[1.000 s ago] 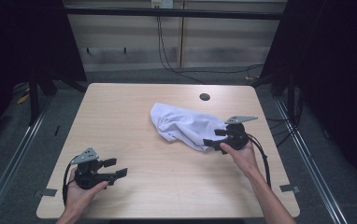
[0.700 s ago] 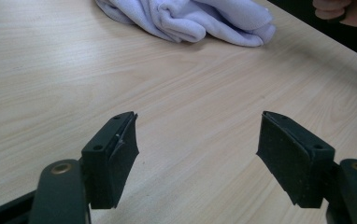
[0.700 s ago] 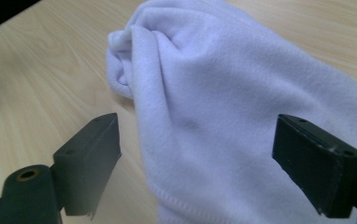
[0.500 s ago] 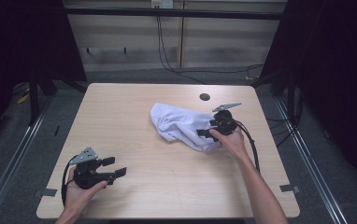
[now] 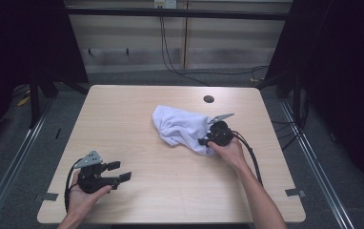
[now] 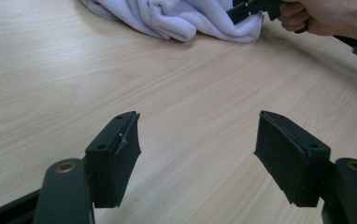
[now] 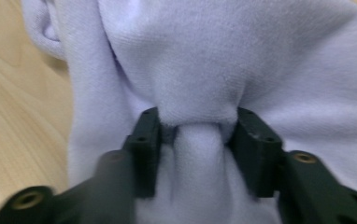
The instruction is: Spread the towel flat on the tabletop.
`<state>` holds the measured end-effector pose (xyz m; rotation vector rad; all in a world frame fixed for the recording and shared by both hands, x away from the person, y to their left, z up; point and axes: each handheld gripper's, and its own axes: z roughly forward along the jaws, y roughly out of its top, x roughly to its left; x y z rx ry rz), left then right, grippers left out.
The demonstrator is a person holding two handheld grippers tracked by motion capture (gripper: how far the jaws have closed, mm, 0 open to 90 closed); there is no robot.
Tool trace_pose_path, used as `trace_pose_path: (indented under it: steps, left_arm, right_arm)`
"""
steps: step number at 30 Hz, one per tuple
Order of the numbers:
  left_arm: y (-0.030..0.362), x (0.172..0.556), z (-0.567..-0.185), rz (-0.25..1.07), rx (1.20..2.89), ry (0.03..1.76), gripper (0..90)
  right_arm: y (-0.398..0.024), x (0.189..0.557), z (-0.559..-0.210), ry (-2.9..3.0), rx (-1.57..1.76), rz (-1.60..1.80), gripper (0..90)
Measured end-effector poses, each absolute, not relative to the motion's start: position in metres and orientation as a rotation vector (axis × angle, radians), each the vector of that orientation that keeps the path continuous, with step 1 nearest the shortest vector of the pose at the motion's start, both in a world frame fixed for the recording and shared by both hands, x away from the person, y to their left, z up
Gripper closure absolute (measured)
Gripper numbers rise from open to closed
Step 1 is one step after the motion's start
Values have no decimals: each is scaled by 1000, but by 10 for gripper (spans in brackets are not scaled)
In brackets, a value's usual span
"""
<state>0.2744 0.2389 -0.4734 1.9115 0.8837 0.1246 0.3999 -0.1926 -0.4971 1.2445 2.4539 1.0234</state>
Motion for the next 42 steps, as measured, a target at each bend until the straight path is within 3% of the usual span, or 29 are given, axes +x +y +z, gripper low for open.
trace_pose_path:
  steps: [5, 13, 17, 19, 22, 25, 28, 31, 36, 40, 41, 42]
  left_arm:
    - [236, 276, -474, 103, 1916, 873, 337]
    - [228, 278, -470, 95, 1936, 837, 456]
    - [229, 277, -466, 116, 1928, 835, 468]
    - [229, 278, -462, 130, 1925, 823, 493]
    - [224, 282, -450, 133, 1920, 746, 624]
    - [212, 286, -440, 135, 1919, 712, 645]
    - [197, 293, -438, 132, 1937, 702, 626]
    - [182, 302, -441, 109, 1984, 681, 623]
    - [161, 309, -450, 111, 2045, 665, 713]
    - [159, 321, -462, 156, 2028, 747, 461]
    - [159, 323, -466, 147, 2051, 744, 463]
    - [158, 324, -471, 157, 2085, 745, 549]
  right_arm:
    - [-190, 389, -499, 2446, 1236, 1074, 694]
    - [-165, 365, -499, 2563, 1125, 1146, 693]
    - [-144, 348, -497, 2655, 1023, 1175, 684]
    - [-134, 339, -497, 2683, 1002, 1196, 668]
    - [-120, 328, -497, 2723, 981, 1236, 588]
    - [-111, 318, -492, 2739, 928, 1248, 499]
    - [-121, 314, -475, 2665, 934, 1332, 437]
    - [-144, 309, -457, 2577, 971, 1386, 470]
    - [-187, 290, -458, 2516, 1073, 1367, 528]
    - [-210, 278, -475, 2488, 1137, 1304, 504]
    - [-214, 278, -477, 2493, 1147, 1288, 498]
    - [-217, 279, -478, 2493, 1147, 1282, 494]
